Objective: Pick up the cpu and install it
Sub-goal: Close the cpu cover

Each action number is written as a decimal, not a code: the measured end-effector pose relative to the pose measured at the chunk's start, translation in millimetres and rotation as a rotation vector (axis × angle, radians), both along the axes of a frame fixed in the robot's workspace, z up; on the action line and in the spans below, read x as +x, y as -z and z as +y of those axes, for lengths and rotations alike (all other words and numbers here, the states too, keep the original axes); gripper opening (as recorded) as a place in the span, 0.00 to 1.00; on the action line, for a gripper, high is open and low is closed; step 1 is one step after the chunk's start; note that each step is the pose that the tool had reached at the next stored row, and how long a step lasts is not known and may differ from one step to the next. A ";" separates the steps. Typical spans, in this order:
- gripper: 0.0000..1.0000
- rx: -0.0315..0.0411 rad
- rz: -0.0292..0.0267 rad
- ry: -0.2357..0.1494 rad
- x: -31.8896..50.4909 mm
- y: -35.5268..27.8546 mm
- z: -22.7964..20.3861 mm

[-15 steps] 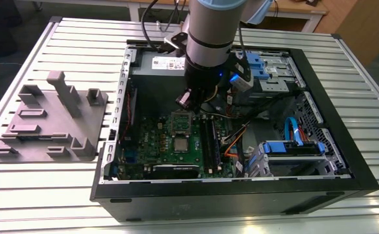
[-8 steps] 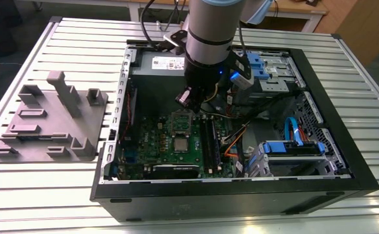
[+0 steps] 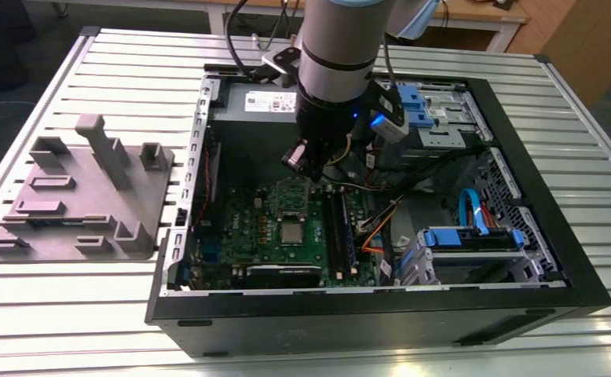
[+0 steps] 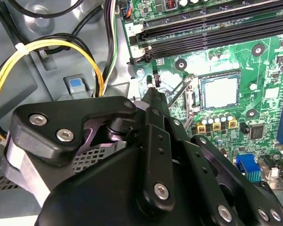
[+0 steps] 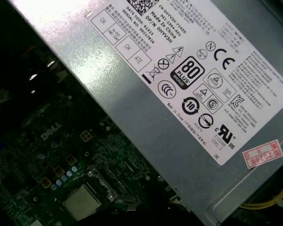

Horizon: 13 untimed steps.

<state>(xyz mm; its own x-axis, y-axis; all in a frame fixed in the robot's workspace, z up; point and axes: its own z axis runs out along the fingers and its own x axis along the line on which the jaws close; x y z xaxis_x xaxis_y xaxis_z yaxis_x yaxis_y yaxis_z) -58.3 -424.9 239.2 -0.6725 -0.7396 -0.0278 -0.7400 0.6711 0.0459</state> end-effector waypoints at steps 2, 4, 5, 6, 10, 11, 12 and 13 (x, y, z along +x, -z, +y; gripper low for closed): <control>0.10 -0.0002 0.0000 -0.003 -0.1 -0.2 -0.1; 0.10 -0.0005 0.0003 -0.007 -0.3 -0.4 -0.5; 0.10 -0.0004 0.0003 -0.009 -0.2 -0.5 -0.6; 0.10 -0.0003 0.0005 -0.010 -0.2 -0.6 -0.7; 0.10 -0.0002 0.0015 -0.015 -0.2 -1.2 -1.3; 0.10 -0.0002 0.0019 -0.016 -0.2 -1.3 -1.4; 0.10 -0.0001 0.0023 -0.017 -0.2 -1.5 -1.5; 0.10 -0.0001 0.0029 -0.017 -0.2 -1.7 -1.6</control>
<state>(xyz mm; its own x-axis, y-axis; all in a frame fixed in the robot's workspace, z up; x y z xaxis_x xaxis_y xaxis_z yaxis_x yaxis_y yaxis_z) -58.5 -426.5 240.9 -0.6596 -0.7511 -0.0258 -0.7513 0.6582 0.0480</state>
